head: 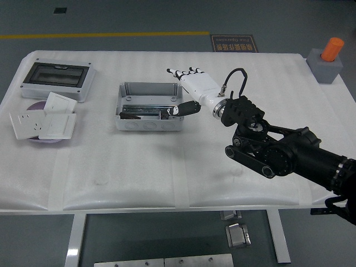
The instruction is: Pick up the battery,place it into the box
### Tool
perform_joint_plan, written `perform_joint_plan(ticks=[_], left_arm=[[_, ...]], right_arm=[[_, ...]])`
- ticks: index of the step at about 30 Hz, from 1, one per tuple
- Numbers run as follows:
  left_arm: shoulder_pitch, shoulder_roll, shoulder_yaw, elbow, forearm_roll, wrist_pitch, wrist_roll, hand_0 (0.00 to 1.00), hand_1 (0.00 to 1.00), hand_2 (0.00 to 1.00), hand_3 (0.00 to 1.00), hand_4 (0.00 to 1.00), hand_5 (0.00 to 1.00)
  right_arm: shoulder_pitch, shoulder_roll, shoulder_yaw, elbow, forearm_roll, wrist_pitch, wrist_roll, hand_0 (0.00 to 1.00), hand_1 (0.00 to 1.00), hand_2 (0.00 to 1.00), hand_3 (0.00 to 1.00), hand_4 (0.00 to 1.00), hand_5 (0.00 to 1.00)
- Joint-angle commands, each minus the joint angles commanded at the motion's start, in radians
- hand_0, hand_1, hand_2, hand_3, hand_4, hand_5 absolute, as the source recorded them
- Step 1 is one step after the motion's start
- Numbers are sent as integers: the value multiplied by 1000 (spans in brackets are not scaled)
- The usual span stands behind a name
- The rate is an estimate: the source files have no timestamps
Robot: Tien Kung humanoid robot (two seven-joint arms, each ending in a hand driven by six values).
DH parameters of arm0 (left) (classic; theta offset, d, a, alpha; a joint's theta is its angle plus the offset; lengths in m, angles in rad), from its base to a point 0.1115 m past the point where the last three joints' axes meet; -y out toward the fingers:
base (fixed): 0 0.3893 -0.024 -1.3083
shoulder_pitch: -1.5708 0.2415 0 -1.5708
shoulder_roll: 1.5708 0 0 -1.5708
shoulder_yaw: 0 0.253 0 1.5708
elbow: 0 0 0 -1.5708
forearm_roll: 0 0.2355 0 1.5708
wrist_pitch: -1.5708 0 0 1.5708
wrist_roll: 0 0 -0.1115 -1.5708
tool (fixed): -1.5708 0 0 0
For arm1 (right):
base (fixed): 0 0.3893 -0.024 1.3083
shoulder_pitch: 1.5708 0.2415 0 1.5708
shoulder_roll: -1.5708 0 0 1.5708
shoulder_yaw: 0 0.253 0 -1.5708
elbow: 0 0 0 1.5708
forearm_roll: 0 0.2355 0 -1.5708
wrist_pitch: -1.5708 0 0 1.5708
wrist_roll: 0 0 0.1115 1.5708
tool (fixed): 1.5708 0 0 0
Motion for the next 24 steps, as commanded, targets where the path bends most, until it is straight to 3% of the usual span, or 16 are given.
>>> perform_joint_plan(ticks=[5,6,11,12,14,19,24], left_arm=[[21,-6,-2,6,-17,-3,7,592,618,486,615,531,455],[26,-8,-6,8,-17,-4,10,592,618,486,615,529,454],[49,-14,-10,13,-28,-5,16,592,618,486,615,529,454],[52,-15,-11,14,-29,-5,16,592,619,487,614,523,446],[57,-17,-9,15,-35,-4,16,592,619,487,614,523,446],[65,-19,-4,15,-45,-3,15,592,618,487,613,523,446],[73,-19,9,15,-61,-2,11,592,619,487,613,522,445]], right_arm=[[-107,-108,136,134,-31,-1,-11,998,879,887,998,998,643],[-131,-131,168,164,-37,0,-12,940,819,821,918,998,609],[-243,-237,319,302,-35,-1,-7,940,819,821,918,998,609],[-265,-256,347,327,-30,-2,-4,823,766,777,855,970,579],[-305,-284,403,373,-18,-3,3,823,766,777,855,970,579],[-403,-319,533,460,3,-2,28,797,751,770,849,980,582],[-476,-320,657,478,11,-1,45,788,748,769,848,970,580]])
